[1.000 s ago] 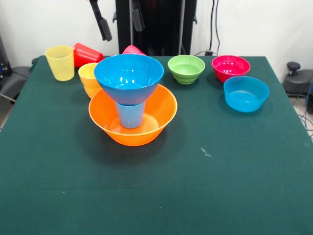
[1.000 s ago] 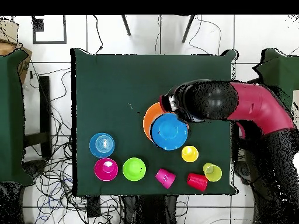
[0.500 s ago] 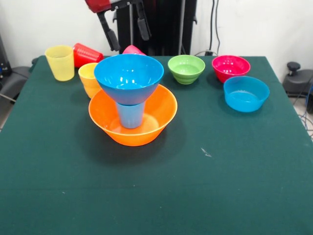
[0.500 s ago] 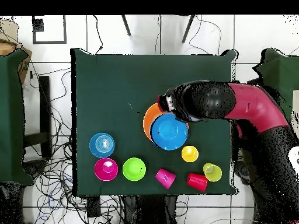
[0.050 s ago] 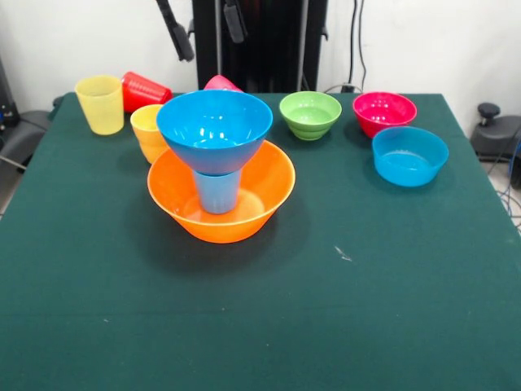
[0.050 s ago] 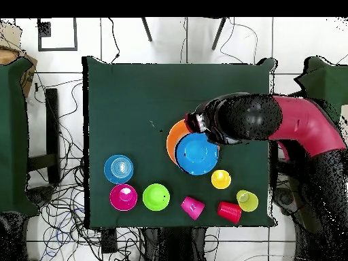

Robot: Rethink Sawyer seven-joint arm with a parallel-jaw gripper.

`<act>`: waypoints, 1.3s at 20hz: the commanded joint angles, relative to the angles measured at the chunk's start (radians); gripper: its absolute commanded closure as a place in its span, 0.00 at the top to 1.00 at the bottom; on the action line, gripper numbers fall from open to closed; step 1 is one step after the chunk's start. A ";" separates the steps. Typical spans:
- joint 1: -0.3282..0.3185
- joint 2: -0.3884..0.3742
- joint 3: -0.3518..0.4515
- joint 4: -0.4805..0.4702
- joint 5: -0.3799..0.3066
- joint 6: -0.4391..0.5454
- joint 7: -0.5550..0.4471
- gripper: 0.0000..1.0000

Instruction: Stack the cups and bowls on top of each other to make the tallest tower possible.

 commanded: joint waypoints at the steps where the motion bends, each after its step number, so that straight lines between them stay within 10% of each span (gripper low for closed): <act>1: -0.041 -0.018 0.068 0.095 -0.014 0.133 -0.237 1.00; 26: -0.141 -0.030 0.041 0.294 -0.135 0.013 -0.139 1.00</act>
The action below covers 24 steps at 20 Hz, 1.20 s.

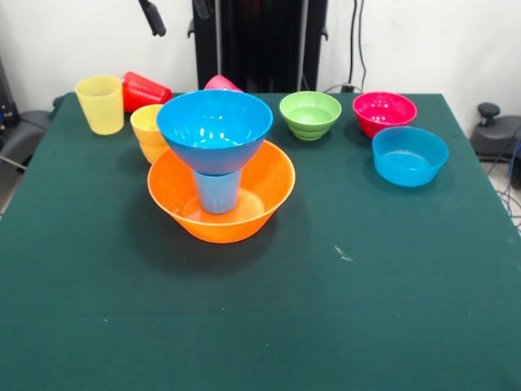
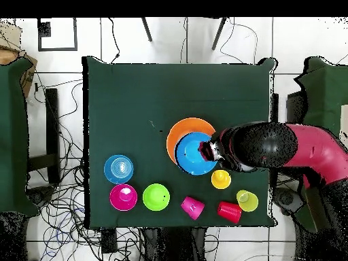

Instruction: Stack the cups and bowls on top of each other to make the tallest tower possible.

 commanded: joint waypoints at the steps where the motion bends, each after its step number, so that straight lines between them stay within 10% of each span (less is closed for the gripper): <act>1: -0.016 0.019 -0.003 0.135 -0.102 -0.030 -0.140 1.00; 24: -0.164 0.093 0.057 0.268 -0.178 -0.119 -0.164 1.00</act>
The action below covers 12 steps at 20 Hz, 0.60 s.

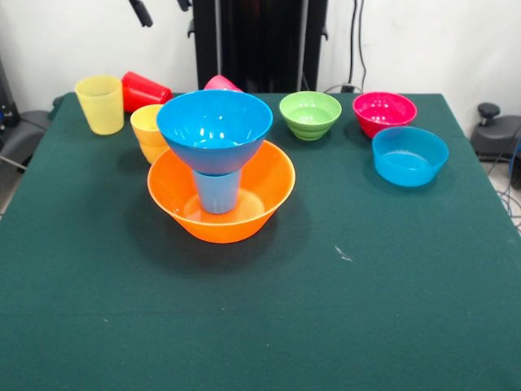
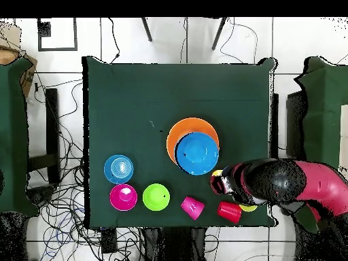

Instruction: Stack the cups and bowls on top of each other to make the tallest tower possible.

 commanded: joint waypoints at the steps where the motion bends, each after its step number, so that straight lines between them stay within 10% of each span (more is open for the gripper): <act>1: -0.004 0.095 0.019 0.085 -0.123 -0.111 -0.166 1.00; 12: -0.033 0.181 0.014 0.021 -0.182 -0.084 -0.216 1.00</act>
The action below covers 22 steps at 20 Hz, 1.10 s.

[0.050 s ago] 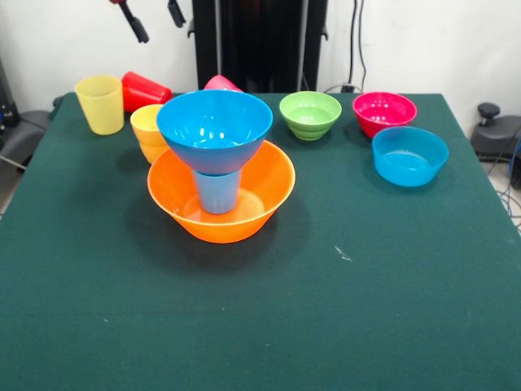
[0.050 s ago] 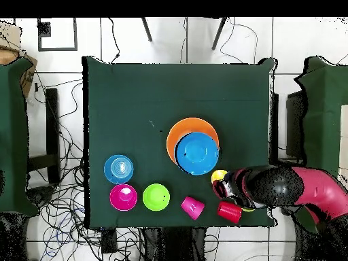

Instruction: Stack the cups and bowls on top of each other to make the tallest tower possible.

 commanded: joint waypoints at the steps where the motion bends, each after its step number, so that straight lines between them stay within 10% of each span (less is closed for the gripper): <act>1: 0.001 0.114 0.014 0.004 -0.105 -0.045 -0.218 1.00; 22: -0.066 0.079 0.126 -0.008 -0.111 -0.011 -0.225 1.00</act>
